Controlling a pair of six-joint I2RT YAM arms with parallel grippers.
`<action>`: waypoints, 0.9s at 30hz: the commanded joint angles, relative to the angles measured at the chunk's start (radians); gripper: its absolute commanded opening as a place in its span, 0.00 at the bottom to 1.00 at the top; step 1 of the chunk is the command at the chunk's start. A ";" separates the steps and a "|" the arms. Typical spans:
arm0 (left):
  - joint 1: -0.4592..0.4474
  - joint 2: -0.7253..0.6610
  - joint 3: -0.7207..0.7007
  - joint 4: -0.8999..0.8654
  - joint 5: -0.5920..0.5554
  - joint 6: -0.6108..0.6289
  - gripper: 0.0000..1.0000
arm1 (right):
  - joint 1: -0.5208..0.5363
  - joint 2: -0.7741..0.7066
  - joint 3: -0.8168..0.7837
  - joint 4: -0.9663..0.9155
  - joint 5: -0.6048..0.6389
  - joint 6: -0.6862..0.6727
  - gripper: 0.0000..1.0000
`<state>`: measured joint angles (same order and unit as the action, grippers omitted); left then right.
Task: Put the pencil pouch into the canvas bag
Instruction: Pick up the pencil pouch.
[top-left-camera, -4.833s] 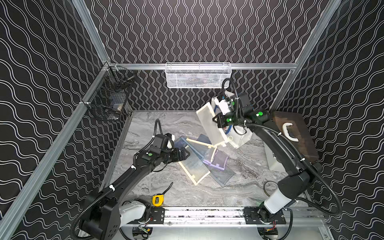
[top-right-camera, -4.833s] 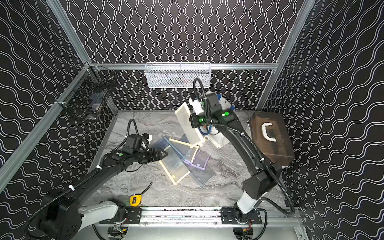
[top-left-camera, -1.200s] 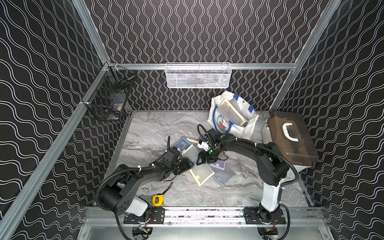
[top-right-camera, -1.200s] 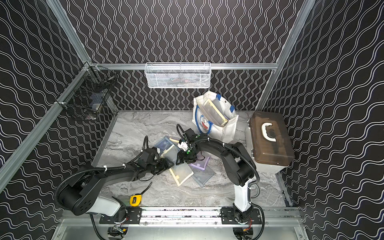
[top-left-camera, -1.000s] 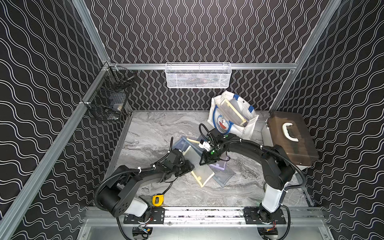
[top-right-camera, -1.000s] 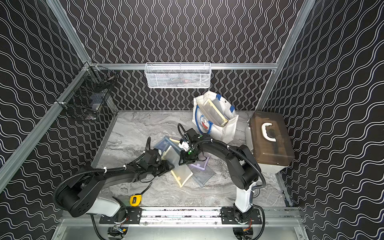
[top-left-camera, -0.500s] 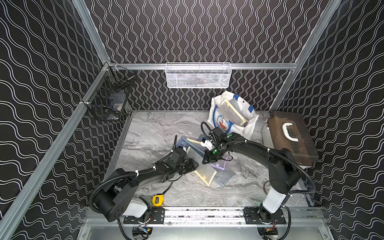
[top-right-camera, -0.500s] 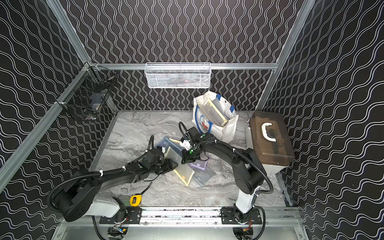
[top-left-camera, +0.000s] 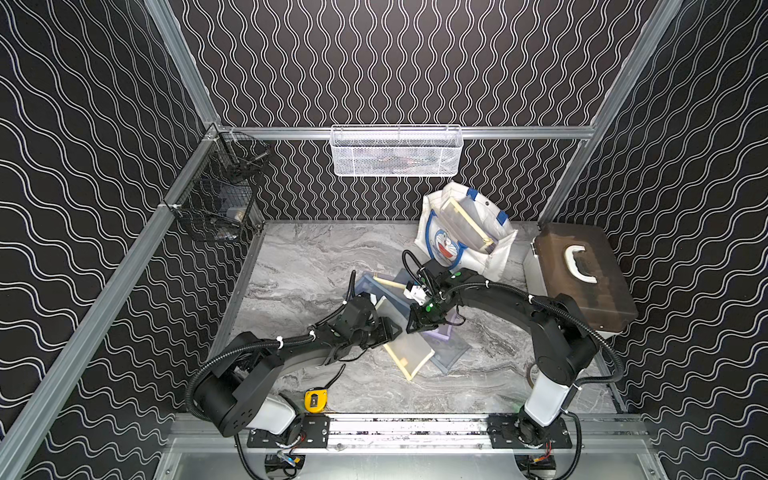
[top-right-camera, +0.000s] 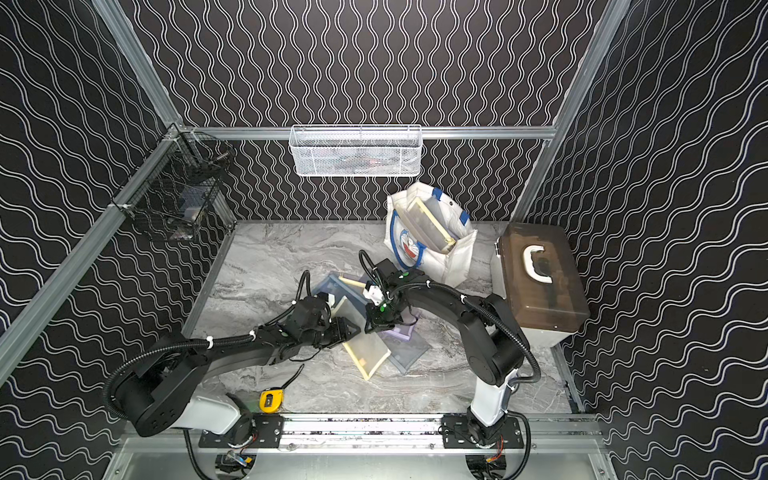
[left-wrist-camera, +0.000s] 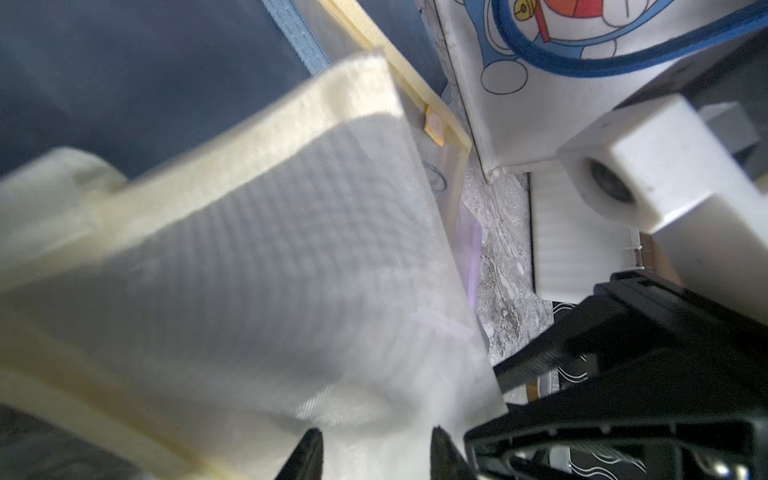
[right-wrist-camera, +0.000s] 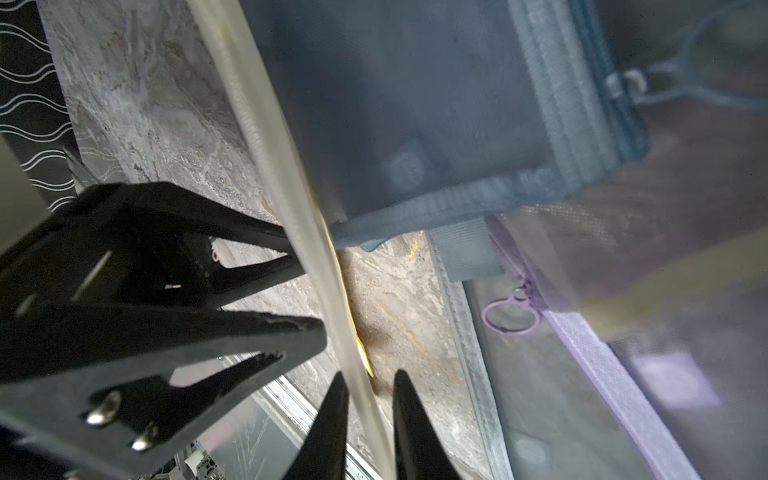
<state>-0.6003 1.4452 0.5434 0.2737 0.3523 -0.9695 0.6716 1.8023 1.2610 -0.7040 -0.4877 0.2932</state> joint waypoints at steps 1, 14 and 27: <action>0.008 -0.011 -0.001 0.012 0.034 0.005 0.47 | 0.011 0.001 -0.017 0.058 -0.015 0.053 0.17; 0.062 -0.153 0.257 -0.579 -0.043 0.282 0.75 | 0.022 -0.178 0.106 -0.084 0.150 -0.054 0.00; 0.179 -0.161 0.432 -0.830 0.015 0.516 0.99 | -0.058 -0.128 0.548 -0.323 0.425 -0.287 0.00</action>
<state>-0.4400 1.2865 0.9527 -0.4683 0.3424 -0.5510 0.6350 1.6615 1.7489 -0.9581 -0.1379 0.0692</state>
